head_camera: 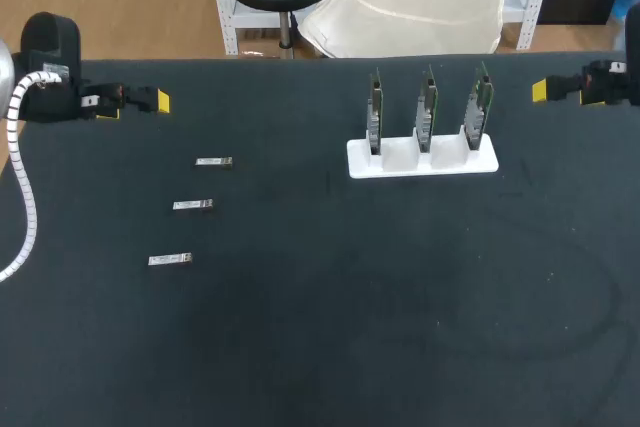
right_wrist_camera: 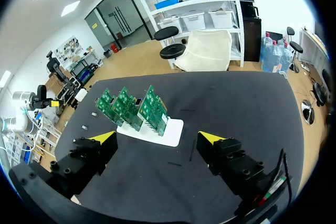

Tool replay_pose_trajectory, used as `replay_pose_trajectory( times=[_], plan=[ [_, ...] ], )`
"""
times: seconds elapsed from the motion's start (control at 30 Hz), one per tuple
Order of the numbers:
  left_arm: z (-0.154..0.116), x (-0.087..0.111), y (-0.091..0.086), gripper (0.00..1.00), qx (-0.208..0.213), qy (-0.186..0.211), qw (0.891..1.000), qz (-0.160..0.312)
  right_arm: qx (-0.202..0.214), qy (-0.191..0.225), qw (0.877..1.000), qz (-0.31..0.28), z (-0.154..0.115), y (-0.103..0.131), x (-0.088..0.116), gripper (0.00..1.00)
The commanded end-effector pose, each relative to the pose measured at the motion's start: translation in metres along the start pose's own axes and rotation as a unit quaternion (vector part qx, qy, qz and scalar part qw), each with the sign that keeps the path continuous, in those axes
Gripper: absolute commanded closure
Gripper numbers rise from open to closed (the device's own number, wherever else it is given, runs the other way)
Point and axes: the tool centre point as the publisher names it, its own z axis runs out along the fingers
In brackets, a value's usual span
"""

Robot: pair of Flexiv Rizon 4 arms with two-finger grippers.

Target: Pick up the optical module with the left hand, and insert it into the network port with the right hand.

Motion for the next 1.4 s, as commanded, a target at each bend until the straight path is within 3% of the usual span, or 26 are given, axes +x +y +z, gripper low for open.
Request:
replay_pose_trajectory(
  times=[0.03,0.3,0.4,0.5,0.6,0.73,0.93,1.13,1.17,1.23,1.37,1.4],
  plan=[
    [0.0,0.0,0.0,0.0,0.0,0.0,1.0,0.0,0.0,0.0,1.0,0.0,0.0,0.0,0.0,0.0],
    [0.005,-0.007,0.012,0.0,-0.026,0.042,0.999,0.02,0.0,0.0,1.0,0.0,0.0,0.0,0.0,0.0],
    [0.01,-0.012,0.018,0.0,-0.033,0.067,0.995,0.064,0.0,0.0,1.0,0.0,0.0,0.0,0.0,0.0],
    [0.016,-0.016,0.023,0.0,-0.018,0.1,0.986,0.136,0.0,0.0,1.0,0.0,0.0,0.0,0.0,0.0],
    [0.022,-0.014,0.024,0.0,0.005,0.138,0.961,0.24,0.0,0.0,1.0,0.0,0.0,0.0,0.0,0.0],
    [0.026,-0.011,0.026,0.0,0.025,0.177,0.926,0.332,0.0,0.0,1.0,0.0,0.0,0.0,0.0,0.0],
    [0.034,-0.01,0.032,0.0,0.053,0.213,0.892,0.395,0.0,0.0,1.0,0.0,0.0,0.0,0.0,0.0],
    [0.042,-0.007,0.039,0.0,0.063,0.25,0.842,0.474,0.0,0.0,1.0,0.0,0.0,0.0,0.0,0.0],
    [0.044,-0.005,0.04,0.0,0.07,0.26,0.827,0.494,0.0,0.0,1.0,0.0,0.0,0.0,0.0,0.0],
    [0.047,-0.004,0.041,0.0,0.079,0.268,0.817,0.505,0.0,0.0,1.0,0.0,0.0,0.0,0.0,0.0],
    [0.057,0.003,0.043,0.0,0.086,0.298,0.78,0.543,0.0,0.0,1.0,0.0,0.0,0.0,0.0,0.0],
    [0.058,0.004,0.043,0.0,0.085,0.301,0.775,0.548,0.0,0.0,1.0,0.0,0.0,0.0,0.0,0.0]
  ],
)
